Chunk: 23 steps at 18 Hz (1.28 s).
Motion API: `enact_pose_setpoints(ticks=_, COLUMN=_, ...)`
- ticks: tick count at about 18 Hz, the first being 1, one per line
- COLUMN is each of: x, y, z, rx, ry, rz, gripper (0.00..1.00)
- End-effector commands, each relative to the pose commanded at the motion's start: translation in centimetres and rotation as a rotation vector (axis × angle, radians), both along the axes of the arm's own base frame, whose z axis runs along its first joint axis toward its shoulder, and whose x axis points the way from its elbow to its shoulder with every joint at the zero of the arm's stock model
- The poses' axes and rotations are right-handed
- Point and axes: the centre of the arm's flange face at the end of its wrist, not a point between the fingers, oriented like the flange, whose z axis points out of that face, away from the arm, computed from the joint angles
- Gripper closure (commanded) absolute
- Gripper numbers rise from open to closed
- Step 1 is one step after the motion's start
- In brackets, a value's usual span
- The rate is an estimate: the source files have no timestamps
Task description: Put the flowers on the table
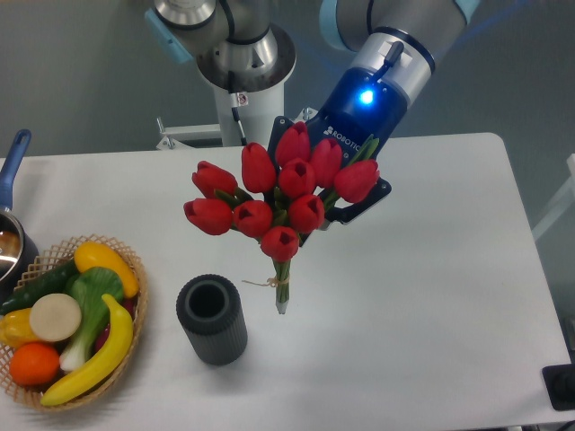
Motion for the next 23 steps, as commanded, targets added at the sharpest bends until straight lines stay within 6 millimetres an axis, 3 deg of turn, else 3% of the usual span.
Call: enact_pose_setpoints(ticks=23, x=0.16, y=-0.12, z=-0.47, rx=-0.008, ry=0.003, rz=0.002, gripper=0.52)
